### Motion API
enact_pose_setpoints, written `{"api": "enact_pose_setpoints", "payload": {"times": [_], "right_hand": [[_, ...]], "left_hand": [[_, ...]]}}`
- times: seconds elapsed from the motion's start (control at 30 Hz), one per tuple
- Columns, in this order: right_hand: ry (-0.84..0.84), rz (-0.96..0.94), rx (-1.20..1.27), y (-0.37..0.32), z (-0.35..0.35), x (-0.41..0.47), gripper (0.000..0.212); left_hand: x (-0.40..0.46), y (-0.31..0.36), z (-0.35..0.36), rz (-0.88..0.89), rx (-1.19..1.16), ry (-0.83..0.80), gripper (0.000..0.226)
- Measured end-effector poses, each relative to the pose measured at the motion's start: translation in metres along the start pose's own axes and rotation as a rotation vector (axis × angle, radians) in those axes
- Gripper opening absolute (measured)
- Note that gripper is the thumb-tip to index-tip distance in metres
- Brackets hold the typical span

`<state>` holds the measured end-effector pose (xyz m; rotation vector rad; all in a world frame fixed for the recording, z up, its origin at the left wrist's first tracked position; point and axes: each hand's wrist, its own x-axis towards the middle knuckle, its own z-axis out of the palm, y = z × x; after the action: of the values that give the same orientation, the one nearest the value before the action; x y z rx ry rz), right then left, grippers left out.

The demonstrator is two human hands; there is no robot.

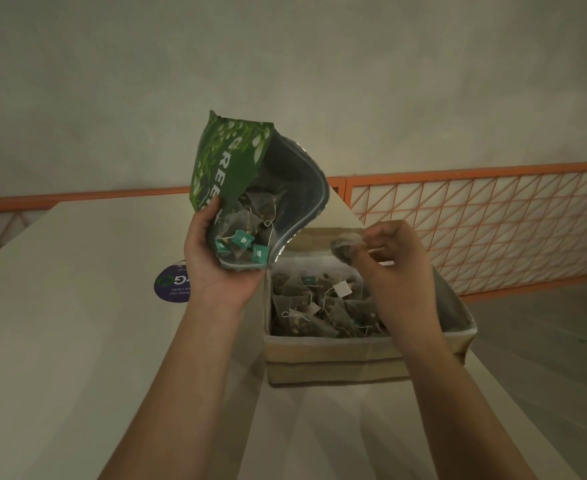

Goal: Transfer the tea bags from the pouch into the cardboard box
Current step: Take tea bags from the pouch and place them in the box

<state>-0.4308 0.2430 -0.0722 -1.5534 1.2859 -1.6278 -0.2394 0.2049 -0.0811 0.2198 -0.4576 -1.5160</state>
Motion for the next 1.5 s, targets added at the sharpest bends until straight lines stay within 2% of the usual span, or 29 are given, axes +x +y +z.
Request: {"api": "enact_pose_setpoints", "payload": {"times": [0.1,0.23,0.3,0.4,0.5,0.57,0.7,0.8,0.87,1.0,1.07,1.17,1.37,1.5], "right_hand": [[-0.126,0.02,-0.193,0.008,-0.001,0.0,0.02],[-0.411,0.048,-0.392,0.011,0.0,-0.005,0.016],[-0.464,-0.011,-0.517,0.012,0.0,-0.007,0.025],[-0.593,-0.119,-0.655,0.012,0.003,-0.009,0.013],[-0.706,-0.088,-0.766,0.012,0.004,-0.009,0.021],[-0.616,-0.14,-0.76,0.008,0.006,-0.007,0.02],[-0.187,-0.266,-0.411,-0.015,0.023,-0.008,0.016],[-0.01,-0.506,-0.442,-0.031,0.041,-0.006,0.016],[0.011,-0.581,-0.514,-0.037,0.055,-0.002,0.019],[-0.032,-0.594,-0.785,-0.038,0.078,0.003,0.028],[-0.03,-0.603,-0.828,-0.034,0.08,0.003,0.023],[-0.017,-0.53,-0.641,-0.032,0.073,0.006,0.01],[-0.073,-0.213,0.029,-0.044,0.04,0.006,0.015],[-0.016,-0.158,0.169,-0.04,0.012,0.001,0.013]], "left_hand": [[0.0,0.002,0.002,0.005,0.012,-0.014,0.067],[-0.001,0.005,0.003,0.0,0.021,-0.016,0.064],[-0.001,0.006,0.002,0.003,0.019,-0.009,0.062],[0.0,0.006,0.002,-0.001,0.029,-0.008,0.06],[-0.001,0.004,0.004,-0.014,0.012,-0.004,0.06],[-0.002,0.003,0.006,-0.012,0.0,0.018,0.058],[-0.003,-0.002,0.008,0.027,0.011,0.061,0.058],[-0.005,-0.004,0.011,0.022,0.061,0.07,0.063],[-0.008,-0.005,0.013,-0.009,0.058,0.058,0.057],[-0.01,-0.005,0.013,-0.04,0.039,0.049,0.047],[-0.009,-0.005,0.014,-0.042,0.046,0.033,0.046],[-0.01,-0.004,0.016,-0.032,0.048,0.001,0.051],[-0.011,-0.006,0.017,-0.048,0.053,0.022,0.055],[-0.009,-0.005,0.016,-0.045,-0.02,0.009,0.057]]}}
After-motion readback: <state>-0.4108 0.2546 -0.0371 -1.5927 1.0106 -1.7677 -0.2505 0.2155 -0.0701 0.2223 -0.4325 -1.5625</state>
